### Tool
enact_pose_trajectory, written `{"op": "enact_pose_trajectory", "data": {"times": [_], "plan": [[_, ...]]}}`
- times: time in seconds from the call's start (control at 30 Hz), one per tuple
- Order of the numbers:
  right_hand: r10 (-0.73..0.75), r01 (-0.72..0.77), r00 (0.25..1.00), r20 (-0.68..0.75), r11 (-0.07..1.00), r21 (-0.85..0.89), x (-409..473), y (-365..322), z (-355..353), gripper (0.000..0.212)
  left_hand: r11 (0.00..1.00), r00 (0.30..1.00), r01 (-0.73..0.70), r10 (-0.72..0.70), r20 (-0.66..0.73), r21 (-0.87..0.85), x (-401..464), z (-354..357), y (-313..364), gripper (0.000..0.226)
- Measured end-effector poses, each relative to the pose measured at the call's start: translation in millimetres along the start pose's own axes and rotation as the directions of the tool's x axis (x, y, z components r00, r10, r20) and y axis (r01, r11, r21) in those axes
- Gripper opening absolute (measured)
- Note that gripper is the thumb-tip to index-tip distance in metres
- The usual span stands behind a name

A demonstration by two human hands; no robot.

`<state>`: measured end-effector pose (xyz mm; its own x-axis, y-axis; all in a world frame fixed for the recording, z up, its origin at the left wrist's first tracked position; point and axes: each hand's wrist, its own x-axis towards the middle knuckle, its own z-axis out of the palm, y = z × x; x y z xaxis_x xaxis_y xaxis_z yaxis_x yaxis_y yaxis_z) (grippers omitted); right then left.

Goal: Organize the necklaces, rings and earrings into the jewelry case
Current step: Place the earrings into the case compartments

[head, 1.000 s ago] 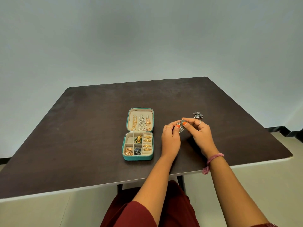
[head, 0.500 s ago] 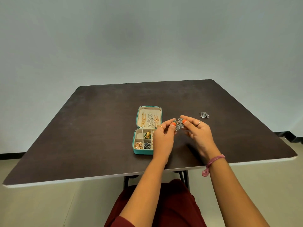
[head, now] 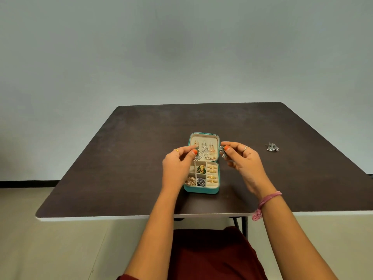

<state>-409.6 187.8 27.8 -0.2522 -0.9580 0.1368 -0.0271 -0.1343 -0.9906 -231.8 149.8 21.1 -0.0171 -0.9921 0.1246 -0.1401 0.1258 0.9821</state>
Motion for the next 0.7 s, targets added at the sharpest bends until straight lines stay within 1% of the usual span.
{"op": "enact_pose_trajectory", "data": {"times": [0.1, 0.2, 0.3, 0.47, 0.6, 0.7], "plan": [[0.01, -0.01, 1.0, 0.003, 1.0, -0.012, 2.8, 0.7, 8.9, 0.018, 0.991, 0.999, 0.021, -0.018, -0.027, 0.129, 8.5, -11.6, -4.1, 0.013], [0.034, -0.034, 0.999, 0.004, 0.999, -0.026, 6.3, 3.0, 13.8, 0.019, 0.957, 0.999, 0.041, -0.048, 0.014, 0.289, 17.3, -17.1, -7.1, 0.013], [0.044, -0.044, 0.999, 0.005, 0.999, -0.032, 9.1, 5.9, 16.4, 0.019, 0.914, 0.994, 0.069, -0.096, 0.05, 0.4, 24.3, -18.1, -8.0, 0.012], [0.058, -0.057, 0.998, 0.006, 0.998, -0.032, 11.8, 7.4, 19.4, 0.02, 0.855, 0.982, 0.109, -0.172, 0.081, 0.506, 31.6, -14.8, -7.1, 0.008], [0.062, -0.061, 0.998, 0.011, 0.997, -0.037, 13.1, 7.3, 18.8, 0.02, 0.819, 0.973, 0.143, -0.218, 0.071, 0.556, 36.7, -10.3, -4.5, 0.015], [0.058, -0.057, 0.998, 0.011, 0.997, -0.058, 13.8, 6.0, 17.6, 0.02, 0.776, 0.966, 0.17, -0.254, 0.054, 0.608, 40.7, -5.5, -3.8, 0.013]]}}
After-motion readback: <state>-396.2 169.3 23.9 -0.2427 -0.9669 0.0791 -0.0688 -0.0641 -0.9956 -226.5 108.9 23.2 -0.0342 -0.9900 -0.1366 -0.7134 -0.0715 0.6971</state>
